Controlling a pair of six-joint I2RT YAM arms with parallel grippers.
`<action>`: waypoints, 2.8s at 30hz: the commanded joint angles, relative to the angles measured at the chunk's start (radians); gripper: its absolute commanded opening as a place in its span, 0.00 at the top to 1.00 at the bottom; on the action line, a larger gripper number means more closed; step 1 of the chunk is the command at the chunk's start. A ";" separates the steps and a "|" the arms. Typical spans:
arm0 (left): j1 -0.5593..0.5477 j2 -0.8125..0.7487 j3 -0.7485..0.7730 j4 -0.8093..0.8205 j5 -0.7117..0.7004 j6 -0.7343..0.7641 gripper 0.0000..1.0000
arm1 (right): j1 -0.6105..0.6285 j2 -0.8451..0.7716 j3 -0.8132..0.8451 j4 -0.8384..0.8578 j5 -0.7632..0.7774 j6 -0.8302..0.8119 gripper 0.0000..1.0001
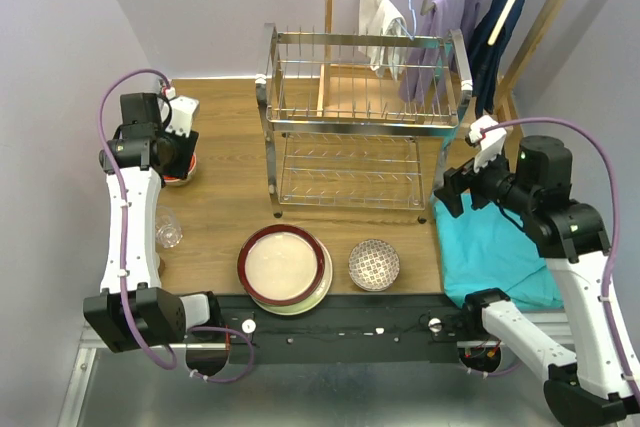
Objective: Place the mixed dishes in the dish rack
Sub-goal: Move the dish rack, then grab a bowl with the left arm, then pass the cup from the left arm to the right
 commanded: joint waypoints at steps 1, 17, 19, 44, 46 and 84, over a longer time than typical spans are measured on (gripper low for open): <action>0.006 -0.105 -0.095 -0.217 -0.102 0.081 0.44 | 0.000 0.069 0.144 -0.240 -0.016 -0.107 0.07; 0.051 -0.182 -0.511 -0.092 -0.248 0.181 0.45 | -0.001 0.214 0.388 -0.474 -0.041 -0.191 0.14; 0.049 -0.182 -0.522 -0.050 -0.243 0.184 0.45 | -0.001 0.219 0.396 -0.467 -0.057 -0.167 0.14; 0.051 0.055 -0.439 0.034 -0.170 0.227 0.66 | -0.001 0.125 0.327 -0.400 -0.047 -0.128 0.14; 0.051 0.047 -0.411 0.007 -0.158 0.218 0.73 | 0.000 0.136 0.353 -0.374 -0.047 -0.116 0.14; 0.077 -1.113 -0.310 -0.392 0.827 0.974 1.00 | 0.002 0.061 -0.248 0.382 -0.686 0.758 0.00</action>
